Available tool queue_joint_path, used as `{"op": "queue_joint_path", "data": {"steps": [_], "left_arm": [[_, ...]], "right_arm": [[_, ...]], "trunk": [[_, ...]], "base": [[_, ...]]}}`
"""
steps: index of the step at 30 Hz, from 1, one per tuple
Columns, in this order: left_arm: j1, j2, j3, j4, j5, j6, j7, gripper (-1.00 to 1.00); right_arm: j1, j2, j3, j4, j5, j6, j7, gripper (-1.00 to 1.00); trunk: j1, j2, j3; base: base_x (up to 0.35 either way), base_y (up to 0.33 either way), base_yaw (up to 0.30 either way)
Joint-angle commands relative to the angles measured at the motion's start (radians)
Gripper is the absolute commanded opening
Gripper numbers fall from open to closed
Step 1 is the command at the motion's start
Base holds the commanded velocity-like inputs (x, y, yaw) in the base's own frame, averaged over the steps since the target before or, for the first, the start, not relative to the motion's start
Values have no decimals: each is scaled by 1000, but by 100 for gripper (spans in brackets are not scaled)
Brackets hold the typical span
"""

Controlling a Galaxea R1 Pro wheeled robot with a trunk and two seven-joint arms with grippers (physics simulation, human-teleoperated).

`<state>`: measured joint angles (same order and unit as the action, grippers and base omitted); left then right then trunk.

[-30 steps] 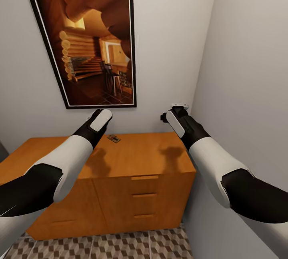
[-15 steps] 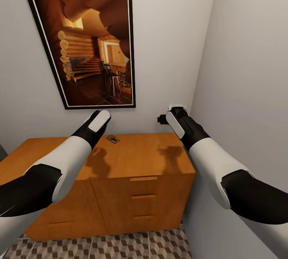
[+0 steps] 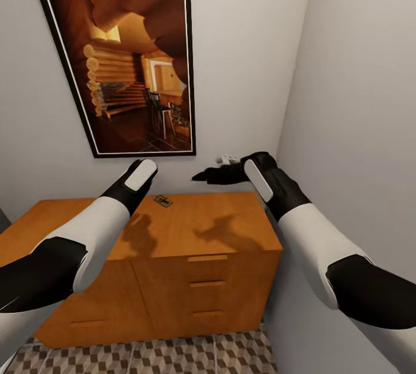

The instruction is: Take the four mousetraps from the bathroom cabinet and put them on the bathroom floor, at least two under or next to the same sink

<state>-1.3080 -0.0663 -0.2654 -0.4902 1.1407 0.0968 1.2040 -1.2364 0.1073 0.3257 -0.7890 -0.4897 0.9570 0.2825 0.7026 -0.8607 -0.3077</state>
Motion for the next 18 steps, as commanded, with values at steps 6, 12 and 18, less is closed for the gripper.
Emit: {"op": "queue_joint_path", "data": {"steps": [6,12,18], "left_arm": [[-1,2,-7,0,3,11,8,100],[6,2,-8,0,2,11,13,100],[11,4,-8,-1,0,10,15,100]], "right_arm": [[15,-46,3,-68,9,17,252,100],[48,-76,5,-110,8,21,474,100],[67,-81,7,-119,13,21,607,100]], "trunk": [[0,-1,-1],[0,-1,-1],[0,-1,-1]], "base": [[0,0,0],[0,0,0],[0,0,0]]}}
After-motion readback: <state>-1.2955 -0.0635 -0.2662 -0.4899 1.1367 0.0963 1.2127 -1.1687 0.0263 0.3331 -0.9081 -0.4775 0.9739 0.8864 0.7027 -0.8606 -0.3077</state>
